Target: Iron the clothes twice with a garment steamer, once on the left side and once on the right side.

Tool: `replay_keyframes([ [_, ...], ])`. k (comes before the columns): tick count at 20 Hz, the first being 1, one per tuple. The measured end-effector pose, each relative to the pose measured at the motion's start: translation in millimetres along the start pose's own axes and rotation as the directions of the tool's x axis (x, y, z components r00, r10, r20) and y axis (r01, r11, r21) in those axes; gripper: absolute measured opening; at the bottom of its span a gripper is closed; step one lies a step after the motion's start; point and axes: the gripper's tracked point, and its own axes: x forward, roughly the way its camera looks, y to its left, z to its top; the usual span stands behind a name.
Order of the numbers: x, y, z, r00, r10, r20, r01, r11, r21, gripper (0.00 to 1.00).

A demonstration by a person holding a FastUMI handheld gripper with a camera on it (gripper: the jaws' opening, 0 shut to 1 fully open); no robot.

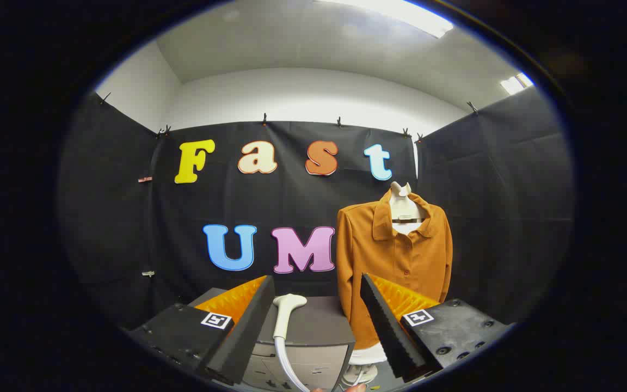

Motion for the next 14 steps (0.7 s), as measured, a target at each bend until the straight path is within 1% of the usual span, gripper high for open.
replay_keyframes([
  [3,1,3,1,1.0,-0.006,-0.002,0.006,1.0,-0.01,0.98],
  [8,-1,17,7,1.0,0.009,0.017,-0.009,1.0,-0.026,0.98],
  [14,0,20,2,1.0,-0.004,-0.005,0.004,1.0,-0.018,0.97],
])
